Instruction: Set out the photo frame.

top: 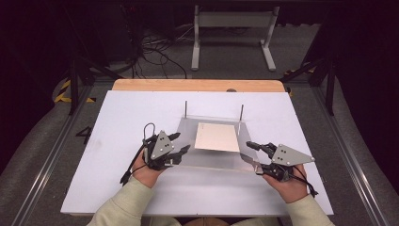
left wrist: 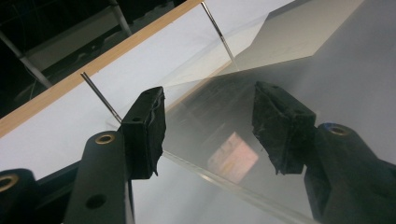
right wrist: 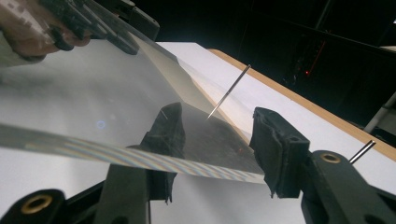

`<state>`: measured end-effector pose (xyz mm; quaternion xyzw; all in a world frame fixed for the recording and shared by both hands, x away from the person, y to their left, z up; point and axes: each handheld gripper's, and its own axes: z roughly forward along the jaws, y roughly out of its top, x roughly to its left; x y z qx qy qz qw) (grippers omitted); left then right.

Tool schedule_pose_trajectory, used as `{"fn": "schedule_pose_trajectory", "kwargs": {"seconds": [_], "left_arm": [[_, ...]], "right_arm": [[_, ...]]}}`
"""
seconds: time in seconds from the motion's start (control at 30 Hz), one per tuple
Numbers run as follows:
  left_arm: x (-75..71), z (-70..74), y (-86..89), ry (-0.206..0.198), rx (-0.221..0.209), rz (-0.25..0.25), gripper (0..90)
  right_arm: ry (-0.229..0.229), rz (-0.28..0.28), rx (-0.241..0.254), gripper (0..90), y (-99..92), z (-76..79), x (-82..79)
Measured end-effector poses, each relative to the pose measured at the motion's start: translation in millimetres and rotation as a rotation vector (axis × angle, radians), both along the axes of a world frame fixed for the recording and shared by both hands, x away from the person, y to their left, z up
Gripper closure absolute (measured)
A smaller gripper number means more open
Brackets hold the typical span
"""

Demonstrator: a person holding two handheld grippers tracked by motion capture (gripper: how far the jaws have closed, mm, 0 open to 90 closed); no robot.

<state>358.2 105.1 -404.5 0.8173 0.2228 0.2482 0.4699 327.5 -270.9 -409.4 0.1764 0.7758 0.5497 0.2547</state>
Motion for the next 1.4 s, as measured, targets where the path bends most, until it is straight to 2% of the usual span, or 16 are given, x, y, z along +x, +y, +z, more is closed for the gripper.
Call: {"fn": "schedule_pose_trajectory", "kwargs": {"seconds": [0.2, 0.4, 0.43, 0.53, 0.67, 0.73, 0.77, 0.8, 0.83, 0.93, 1.0, 1.03, 1.13, 1.27, 1.4], "left_arm": [[1.0, -1.2, 1.2, -0.002, -0.005, 0.003, 44.1], [-1.2, 0.0, 0.2, -0.032, -0.007, 0.015, 45.9], [-1.8, 1.6, 0.5, -0.040, -0.008, 0.018, 46.8], [-1.6, 6.1, 1.4, -0.033, -0.011, 0.012, 47.6], [-4.0, 13.8, 4.8, -0.037, -0.043, 0.000, 49.0], [-7.0, 18.9, 8.6, -0.058, -0.075, 0.005, 50.5], [-9.9, 21.6, 10.4, -0.095, -0.078, 0.025, 52.0], [-9.9, 21.6, 10.4, -0.095, -0.078, 0.025, 54.1], [-12.4, 27.5, 12.8, -0.105, -0.096, 0.035, 54.2], [-13.6, 29.7, 13.9, -0.118, -0.105, 0.045, 55.5], [-15.5, 32.3, 14.8, -0.143, -0.091, 0.057, 56.2], [-17.1, 33.7, 14.7, -0.147, -0.098, 0.065, 56.7], [-21.2, 40.4, 16.4, -0.174, -0.107, 0.067, 59.2], [-28.4, 48.7, 20.1, -0.195, -0.131, 0.038, 65.1], [-35.1, 56.5, 20.0, -0.201, -0.163, 0.038, 68.8]], "right_arm": [[-0.004, 0.009, -0.011, 54.5, -0.1, 0.9, 1.0], [-0.013, -0.005, -0.015, 55.6, 0.5, 4.1, 1.5], [-0.019, -0.012, -0.024, 56.4, 1.0, 7.5, 1.3], [-0.026, -0.017, -0.026, 56.8, 1.3, 11.9, 0.4], [-0.054, -0.037, -0.011, 57.0, 1.1, 18.5, -2.6], [-0.077, -0.056, 0.005, 57.4, 0.4, 22.8, -4.8], [-0.082, -0.064, 0.014, 58.0, -0.1, 24.1, -5.4], [-0.082, -0.064, 0.014, 58.0, -0.1, 24.1, -5.4], [-0.103, -0.062, 0.042, 59.7, -1.7, 28.0, -6.1], [-0.110, -0.063, 0.046, 60.5, -0.2, 31.4, -8.0], [-0.126, -0.065, 0.046, 61.8, 2.4, 35.1, -10.6], [-0.135, -0.065, 0.043, 62.3, 3.4, 37.3, -12.0], [-0.164, -0.076, 0.051, 63.3, 4.4, 43.1, -15.6], [-0.200, -0.094, 0.071, 63.4, 2.1, 51.6, -19.7], [-0.233, -0.116, 0.097, 63.5, -1.1, 59.1, -23.2]]}}
